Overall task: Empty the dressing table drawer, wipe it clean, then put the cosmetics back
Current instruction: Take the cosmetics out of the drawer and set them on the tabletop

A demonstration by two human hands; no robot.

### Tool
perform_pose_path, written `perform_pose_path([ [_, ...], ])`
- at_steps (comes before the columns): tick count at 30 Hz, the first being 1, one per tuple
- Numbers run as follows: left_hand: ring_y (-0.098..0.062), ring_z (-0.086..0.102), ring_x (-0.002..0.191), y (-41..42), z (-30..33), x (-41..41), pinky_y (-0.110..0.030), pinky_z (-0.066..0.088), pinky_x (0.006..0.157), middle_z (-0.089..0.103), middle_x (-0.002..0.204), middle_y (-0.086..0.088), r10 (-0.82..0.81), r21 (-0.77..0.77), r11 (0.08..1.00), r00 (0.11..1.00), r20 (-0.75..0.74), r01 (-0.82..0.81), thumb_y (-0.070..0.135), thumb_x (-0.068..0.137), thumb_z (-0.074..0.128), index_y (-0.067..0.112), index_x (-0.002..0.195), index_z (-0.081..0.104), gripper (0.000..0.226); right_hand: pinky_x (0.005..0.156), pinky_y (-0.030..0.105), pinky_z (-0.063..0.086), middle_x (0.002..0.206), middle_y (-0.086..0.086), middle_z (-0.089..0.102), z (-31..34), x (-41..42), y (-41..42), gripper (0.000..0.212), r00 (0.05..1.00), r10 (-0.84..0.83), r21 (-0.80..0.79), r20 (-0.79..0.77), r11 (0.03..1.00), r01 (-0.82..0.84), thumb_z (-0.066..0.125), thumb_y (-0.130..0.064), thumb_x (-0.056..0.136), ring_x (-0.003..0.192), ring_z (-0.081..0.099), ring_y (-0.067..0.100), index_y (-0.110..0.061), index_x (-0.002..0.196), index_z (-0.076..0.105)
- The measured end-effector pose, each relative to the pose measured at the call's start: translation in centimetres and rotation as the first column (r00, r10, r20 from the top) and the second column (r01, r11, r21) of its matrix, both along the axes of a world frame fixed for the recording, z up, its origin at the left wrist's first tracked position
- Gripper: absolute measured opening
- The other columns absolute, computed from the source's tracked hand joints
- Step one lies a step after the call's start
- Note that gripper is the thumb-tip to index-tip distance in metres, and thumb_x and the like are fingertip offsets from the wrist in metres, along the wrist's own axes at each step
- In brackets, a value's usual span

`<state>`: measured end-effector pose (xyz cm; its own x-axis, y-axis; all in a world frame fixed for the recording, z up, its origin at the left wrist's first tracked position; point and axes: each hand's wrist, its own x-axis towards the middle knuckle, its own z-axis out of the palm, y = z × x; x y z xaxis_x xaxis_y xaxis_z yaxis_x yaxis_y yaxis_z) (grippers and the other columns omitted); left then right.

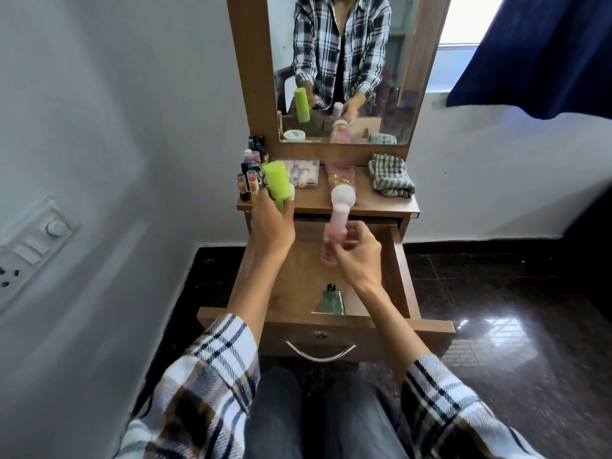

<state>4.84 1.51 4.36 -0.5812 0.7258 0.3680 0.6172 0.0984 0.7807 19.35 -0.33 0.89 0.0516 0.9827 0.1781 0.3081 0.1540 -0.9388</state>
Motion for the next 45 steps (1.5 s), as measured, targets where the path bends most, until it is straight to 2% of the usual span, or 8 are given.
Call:
perform_pose_path([
  [3,-0.033,0.054,0.106,1.8,0.7,-0.5,-0.038,0.041,0.081,0.057,0.115,-0.018,0.020,0.020,1.000,1.000,-0.020,-0.020,0.018,0.093,0.052,0.000,0.122,0.045,0.035,0.066,0.005,0.046,0.087,-0.009,0.060,2.3,-2.9,1.9,0.034,0.998,-0.019,0.076,-0.065,0.997,0.023,0.074,-0.013,0.079,0.072,0.059,0.000,-0.010,0.110,0.059],
  [7,-0.033,0.052,0.107,4.2,0.6,-1.1,-0.035,0.038,0.080,0.056,0.115,-0.018,-0.016,-0.003,1.000,0.999,-0.036,0.016,0.013,0.092,0.052,-0.002,0.118,0.048,0.031,0.076,0.024,0.053,0.093,-0.003,0.064,4.3,-6.1,4.9,0.032,0.996,-0.034,0.134,-0.087,0.990,0.046,0.062,-0.005,0.086,0.082,0.062,0.008,-0.006,0.116,0.053],
  [10,-0.031,0.052,0.105,5.4,0.2,-1.4,-0.031,0.037,0.077,0.057,0.113,-0.018,-0.026,-0.002,1.000,0.999,-0.038,0.026,0.011,0.092,0.052,-0.002,0.116,0.049,0.027,0.086,0.043,0.050,0.111,0.011,0.064,4.5,-7.3,7.0,0.036,0.999,-0.044,0.115,0.009,0.993,0.042,0.053,-0.002,0.089,0.101,0.060,0.024,-0.007,0.124,0.046],
  [16,-0.029,0.050,0.114,6.4,-0.6,-1.3,-0.037,0.042,0.092,0.053,0.124,-0.016,-0.036,-0.039,0.999,0.998,-0.048,0.034,0.012,0.094,0.047,0.001,0.127,0.044,0.035,0.088,0.037,0.046,0.116,0.013,0.061,3.8,-8.2,9.0,0.040,0.990,-0.085,0.162,0.111,0.985,0.066,0.048,0.003,0.086,0.106,0.056,0.026,-0.004,0.126,0.047],
  [28,-0.027,0.047,0.122,6.7,-0.8,-0.7,-0.032,0.039,0.093,0.050,0.130,-0.013,0.037,-0.086,0.995,0.993,-0.112,-0.047,0.017,0.097,0.043,0.003,0.135,0.036,0.041,0.081,0.031,0.047,0.107,0.009,0.063,2.4,-9.2,10.7,0.036,0.994,-0.059,0.215,0.092,0.976,0.038,0.054,-0.001,0.085,0.097,0.057,0.020,-0.009,0.120,0.049],
  [40,-0.025,0.043,0.126,4.7,-0.3,0.2,-0.031,0.037,0.101,0.045,0.137,-0.015,0.038,-0.035,0.998,0.985,-0.169,-0.045,0.023,0.100,0.040,0.002,0.142,0.028,0.048,0.090,0.042,0.048,0.119,0.015,0.061,2.5,-8.5,8.9,0.041,0.982,-0.080,0.242,0.174,0.970,0.036,0.043,-0.003,0.092,0.110,0.057,0.028,-0.003,0.133,0.043],
  [42,-0.025,0.045,0.124,2.9,0.0,1.1,-0.031,0.039,0.098,0.046,0.136,-0.014,0.021,-0.008,1.000,0.985,-0.173,-0.023,0.024,0.100,0.041,0.003,0.142,0.029,0.049,0.086,0.042,0.051,0.116,0.009,0.063,3.2,-7.8,7.3,0.039,0.990,-0.029,0.230,0.141,0.973,-0.004,0.045,-0.003,0.092,0.106,0.060,0.024,-0.008,0.131,0.046],
  [45,-0.022,0.054,0.110,-0.9,-0.8,2.7,-0.024,0.042,0.082,0.059,0.121,-0.011,-0.069,0.091,0.992,0.986,-0.151,0.083,0.023,0.098,0.046,0.007,0.128,0.049,0.035,0.074,0.040,0.055,0.093,-0.004,0.064,3.6,-5.5,3.8,0.035,0.996,-0.060,0.322,0.062,0.946,0.037,0.045,0.004,0.081,0.085,0.064,0.019,-0.013,0.108,0.059],
])
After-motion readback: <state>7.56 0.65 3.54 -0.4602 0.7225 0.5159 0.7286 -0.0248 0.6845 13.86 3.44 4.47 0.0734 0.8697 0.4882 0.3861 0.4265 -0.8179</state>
